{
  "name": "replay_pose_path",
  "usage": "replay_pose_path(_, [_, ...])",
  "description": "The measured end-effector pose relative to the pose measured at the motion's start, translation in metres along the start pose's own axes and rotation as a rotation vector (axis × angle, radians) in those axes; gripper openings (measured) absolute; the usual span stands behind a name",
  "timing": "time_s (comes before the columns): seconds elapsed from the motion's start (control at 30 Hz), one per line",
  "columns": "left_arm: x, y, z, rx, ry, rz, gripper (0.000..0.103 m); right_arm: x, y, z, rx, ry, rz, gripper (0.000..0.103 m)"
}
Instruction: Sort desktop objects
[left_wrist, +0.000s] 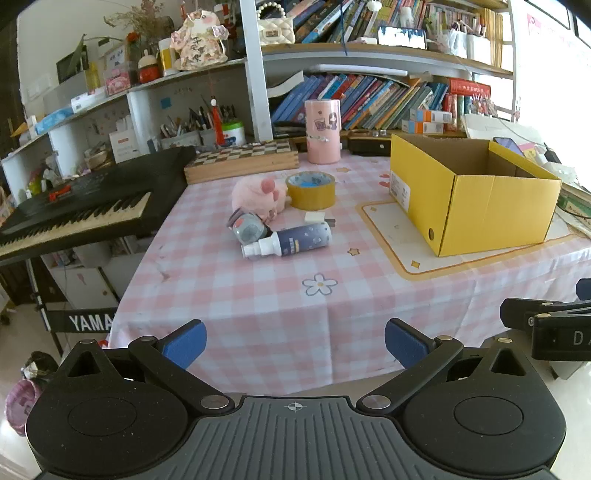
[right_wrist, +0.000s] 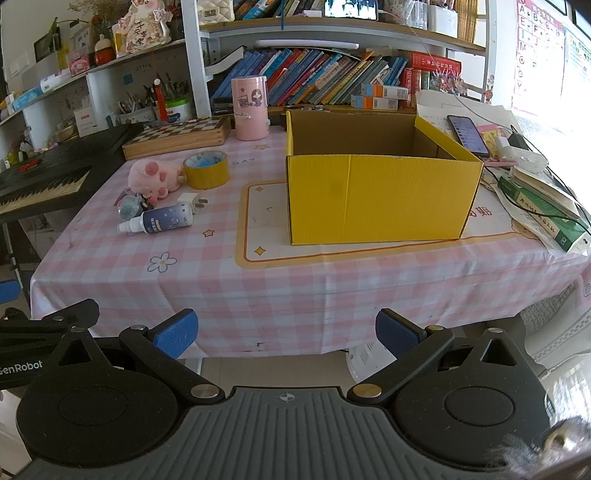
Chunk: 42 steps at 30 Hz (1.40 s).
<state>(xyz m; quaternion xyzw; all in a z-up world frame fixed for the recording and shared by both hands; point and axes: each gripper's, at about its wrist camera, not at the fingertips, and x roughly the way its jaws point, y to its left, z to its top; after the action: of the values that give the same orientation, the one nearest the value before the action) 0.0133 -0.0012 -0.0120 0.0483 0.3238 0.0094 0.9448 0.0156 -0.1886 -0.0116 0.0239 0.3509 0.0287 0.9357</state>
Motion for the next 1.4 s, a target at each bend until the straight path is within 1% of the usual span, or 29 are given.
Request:
replay_pose_path(0.47, [0.001, 0.0, 0.0, 0.003, 0.0, 0.001, 0.103, 0.003, 0.003, -0.001, -0.001, 0.004, 0.006, 0.103])
replay_pose_path(1.07, [-0.003, 0.002, 0.001, 0.019, -0.015, -0.029, 0.103, 0.002, 0.01, 0.001, -0.029, -0.007, 0.029, 0.103])
replay_pose_path(1.4, [-0.003, 0.006, 0.002, 0.002, -0.028, -0.028, 0.103, 0.004, 0.013, 0.001, -0.033, 0.006, 0.035, 0.103])
